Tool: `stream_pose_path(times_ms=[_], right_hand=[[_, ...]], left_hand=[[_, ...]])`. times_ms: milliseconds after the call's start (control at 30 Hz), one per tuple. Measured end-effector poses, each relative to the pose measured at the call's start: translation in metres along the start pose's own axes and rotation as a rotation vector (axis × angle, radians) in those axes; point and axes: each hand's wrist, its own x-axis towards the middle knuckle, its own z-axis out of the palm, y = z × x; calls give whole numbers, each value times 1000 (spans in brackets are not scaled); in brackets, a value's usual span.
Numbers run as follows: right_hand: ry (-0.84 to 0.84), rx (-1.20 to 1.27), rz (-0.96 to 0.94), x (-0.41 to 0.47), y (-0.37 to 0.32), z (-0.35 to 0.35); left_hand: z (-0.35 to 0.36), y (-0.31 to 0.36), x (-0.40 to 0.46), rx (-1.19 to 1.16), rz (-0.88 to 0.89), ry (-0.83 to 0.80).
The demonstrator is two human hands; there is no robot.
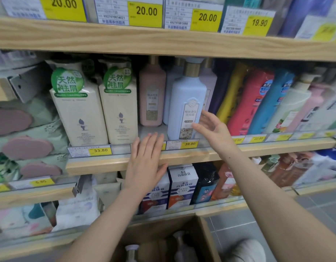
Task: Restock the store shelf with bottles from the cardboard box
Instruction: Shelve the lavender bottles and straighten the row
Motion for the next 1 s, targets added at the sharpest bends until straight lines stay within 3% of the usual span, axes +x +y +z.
stream_pose_path(times_ms=[133, 333, 533, 667, 833, 1000], right_hand=[[147, -173, -43, -51, 22, -15], [204, -269, 145, -165, 106, -21], [41, -323, 513, -265, 193, 1], [21, -350, 555, -277, 212, 13], [6, -364, 527, -277, 218, 17], [13, -393, 525, -278, 224, 18]], left_hand=[[5, 32, -31, -185, -119, -53], [41, 76, -118, -432, -14, -296], [93, 101, -214, -652, -400, -700], [121, 115, -245, -818, -569, -883], [160, 122, -249, -907, -707, -996], [196, 147, -244, -995, -921, -970]])
